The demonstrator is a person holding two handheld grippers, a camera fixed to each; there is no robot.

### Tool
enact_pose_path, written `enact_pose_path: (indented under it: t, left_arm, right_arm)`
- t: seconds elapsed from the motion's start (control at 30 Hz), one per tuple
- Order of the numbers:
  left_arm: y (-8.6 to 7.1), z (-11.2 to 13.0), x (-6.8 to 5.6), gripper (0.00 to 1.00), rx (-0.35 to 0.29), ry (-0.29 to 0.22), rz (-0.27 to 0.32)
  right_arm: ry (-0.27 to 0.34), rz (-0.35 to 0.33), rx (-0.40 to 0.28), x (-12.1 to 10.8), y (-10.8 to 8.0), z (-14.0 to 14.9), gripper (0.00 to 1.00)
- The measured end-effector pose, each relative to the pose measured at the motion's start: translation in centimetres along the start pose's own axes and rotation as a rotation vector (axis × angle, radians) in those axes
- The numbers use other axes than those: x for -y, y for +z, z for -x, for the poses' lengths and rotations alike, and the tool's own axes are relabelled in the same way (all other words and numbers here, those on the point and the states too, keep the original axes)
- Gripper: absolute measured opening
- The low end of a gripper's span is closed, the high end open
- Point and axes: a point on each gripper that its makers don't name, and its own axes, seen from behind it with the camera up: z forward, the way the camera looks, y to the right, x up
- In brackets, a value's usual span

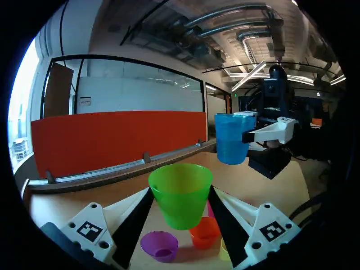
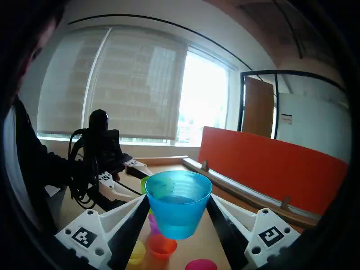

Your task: Pour water

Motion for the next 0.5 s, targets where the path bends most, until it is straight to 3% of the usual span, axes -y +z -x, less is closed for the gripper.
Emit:
enact_pose_path:
  t: [0.5]
  left_arm:
    - [-0.92, 0.77, -0.91, 0.84, 0.006, -0.016, 0.032]
  right_arm:
    - [-0.012, -0.015, -0.002, 0.15, 0.47, -0.62, 0.88]
